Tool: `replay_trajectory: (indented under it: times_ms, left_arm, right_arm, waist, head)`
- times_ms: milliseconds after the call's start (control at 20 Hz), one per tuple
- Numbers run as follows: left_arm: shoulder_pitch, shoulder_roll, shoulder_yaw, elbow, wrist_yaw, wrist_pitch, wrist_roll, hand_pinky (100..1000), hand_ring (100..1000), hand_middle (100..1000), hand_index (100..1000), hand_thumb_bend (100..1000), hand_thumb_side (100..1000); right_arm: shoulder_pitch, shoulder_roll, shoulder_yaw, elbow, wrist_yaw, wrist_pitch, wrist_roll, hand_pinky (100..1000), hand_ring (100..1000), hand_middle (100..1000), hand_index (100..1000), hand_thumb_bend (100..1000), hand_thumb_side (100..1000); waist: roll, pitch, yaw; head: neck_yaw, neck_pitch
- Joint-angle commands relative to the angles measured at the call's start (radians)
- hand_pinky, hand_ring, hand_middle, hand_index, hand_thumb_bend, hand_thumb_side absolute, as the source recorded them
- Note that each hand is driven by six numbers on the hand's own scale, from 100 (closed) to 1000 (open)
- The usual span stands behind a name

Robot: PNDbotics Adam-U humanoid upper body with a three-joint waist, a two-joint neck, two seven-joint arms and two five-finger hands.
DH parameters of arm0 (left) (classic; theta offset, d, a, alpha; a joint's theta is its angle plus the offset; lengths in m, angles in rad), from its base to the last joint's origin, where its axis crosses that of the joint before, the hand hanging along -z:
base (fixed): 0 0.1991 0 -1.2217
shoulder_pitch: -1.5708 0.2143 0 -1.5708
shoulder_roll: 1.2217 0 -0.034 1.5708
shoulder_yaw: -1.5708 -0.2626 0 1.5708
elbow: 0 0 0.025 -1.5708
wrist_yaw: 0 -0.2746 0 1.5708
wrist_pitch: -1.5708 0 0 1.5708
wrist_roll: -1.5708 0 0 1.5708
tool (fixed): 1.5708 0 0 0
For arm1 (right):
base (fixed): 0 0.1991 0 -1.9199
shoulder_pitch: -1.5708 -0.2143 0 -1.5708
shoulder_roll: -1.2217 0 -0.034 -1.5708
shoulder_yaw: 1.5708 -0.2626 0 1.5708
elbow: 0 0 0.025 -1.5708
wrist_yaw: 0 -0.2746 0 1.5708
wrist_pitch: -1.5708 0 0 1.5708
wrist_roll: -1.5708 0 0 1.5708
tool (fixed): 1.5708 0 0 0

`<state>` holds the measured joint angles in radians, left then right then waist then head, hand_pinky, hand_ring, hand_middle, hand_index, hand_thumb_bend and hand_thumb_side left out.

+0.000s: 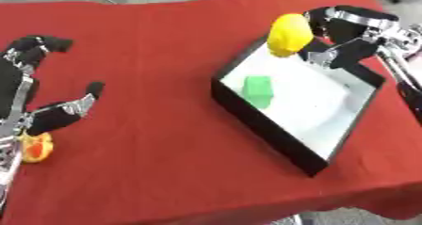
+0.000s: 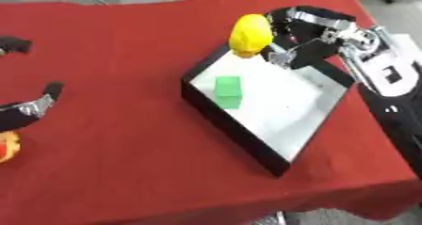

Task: Pick up the objects with one hand, pass them to the other hand, and then place them into the box on the other side of the table.

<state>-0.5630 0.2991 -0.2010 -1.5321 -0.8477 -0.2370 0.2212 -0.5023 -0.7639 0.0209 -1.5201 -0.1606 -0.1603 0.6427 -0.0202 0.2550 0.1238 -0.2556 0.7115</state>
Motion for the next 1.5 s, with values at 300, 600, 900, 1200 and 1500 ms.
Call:
replay_trajectory:
  times_ms: [300,600,900,1200,1500]
  left_arm:
    - [-0.005,0.028,0.006,-0.041,0.018,0.003,0.009,885,777,619,791,407,553]
    - [-0.001,0.029,0.009,-0.043,0.021,0.006,0.011,885,778,620,789,407,552]
    - [0.004,0.032,0.019,-0.049,0.024,0.014,0.017,887,778,619,789,407,551]
    - [0.01,0.057,0.042,-0.062,0.04,0.034,0.026,890,780,623,792,403,557]
    - [0.009,0.108,0.08,-0.05,0.118,0.1,-0.079,917,794,630,812,346,654]
  right_arm:
    - [0.031,-0.054,-0.041,0.056,0.081,-0.088,0.015,969,993,749,843,100,112]
    - [0.06,-0.05,-0.066,0.066,0.137,-0.145,0.031,1000,1000,1000,1000,100,100]
    - [0.07,-0.05,-0.088,0.056,0.141,-0.152,0.014,1000,1000,1000,1000,100,100]
    - [0.076,-0.047,-0.112,0.027,0.053,-0.082,-0.034,1000,1000,1000,1000,100,465]
    - [0.075,-0.054,-0.121,-0.036,-0.217,0.072,-0.017,1000,1000,1000,1000,100,676]
  waist:
    - [0.016,-0.027,0.003]
    - [0.019,-0.026,0.003]
    - [0.021,-0.025,0.003]
    - [0.022,-0.026,0.005]
    - [0.026,-0.029,0.013]
  head:
    - [-0.029,0.001]
    - [-0.024,0.0]
    - [-0.022,0.001]
    - [-0.005,0.001]
    - [0.053,0.003]
